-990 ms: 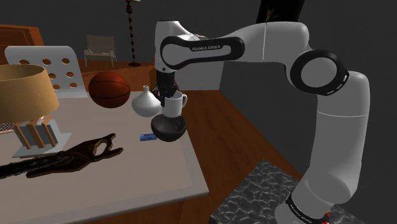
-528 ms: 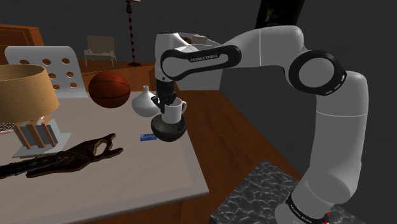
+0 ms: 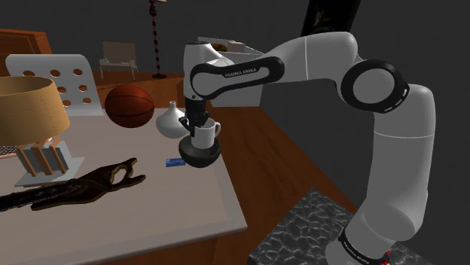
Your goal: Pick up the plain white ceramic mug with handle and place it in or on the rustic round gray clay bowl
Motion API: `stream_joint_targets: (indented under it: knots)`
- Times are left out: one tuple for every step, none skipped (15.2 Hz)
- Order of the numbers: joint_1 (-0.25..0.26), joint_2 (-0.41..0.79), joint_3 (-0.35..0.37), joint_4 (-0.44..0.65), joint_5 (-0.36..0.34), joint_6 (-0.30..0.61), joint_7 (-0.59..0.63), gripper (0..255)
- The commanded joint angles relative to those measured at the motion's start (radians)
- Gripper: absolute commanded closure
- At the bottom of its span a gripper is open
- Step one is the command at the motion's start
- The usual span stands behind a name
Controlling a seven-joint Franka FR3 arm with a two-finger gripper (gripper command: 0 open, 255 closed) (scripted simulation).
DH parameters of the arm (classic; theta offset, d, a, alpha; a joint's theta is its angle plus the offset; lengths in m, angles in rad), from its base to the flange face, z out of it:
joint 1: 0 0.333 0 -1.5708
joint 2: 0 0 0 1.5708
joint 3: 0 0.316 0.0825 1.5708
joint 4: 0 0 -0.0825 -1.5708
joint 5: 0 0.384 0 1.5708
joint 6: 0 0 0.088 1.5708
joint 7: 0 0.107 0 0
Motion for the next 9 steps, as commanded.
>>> stream_joint_targets:
  knots:
    - [0.000,0.000,0.000,0.000,0.000,0.000,0.000,255]
    - [0.000,0.000,0.000,0.000,0.000,0.000,0.000,0]
    - [0.000,0.000,0.000,0.000,0.000,0.000,0.000,0]
    - [0.000,0.000,0.000,0.000,0.000,0.000,0.000,0]
    - [0.000,0.000,0.000,0.000,0.000,0.000,0.000,0]
    - [0.000,0.000,0.000,0.000,0.000,0.000,0.000,0]
    - [0.000,0.000,0.000,0.000,0.000,0.000,0.000,0]
    - [0.000,-0.010,0.003,0.021,0.005,-0.029,-0.004,0]
    - [0.001,-0.018,0.005,0.043,0.010,-0.058,-0.007,0]
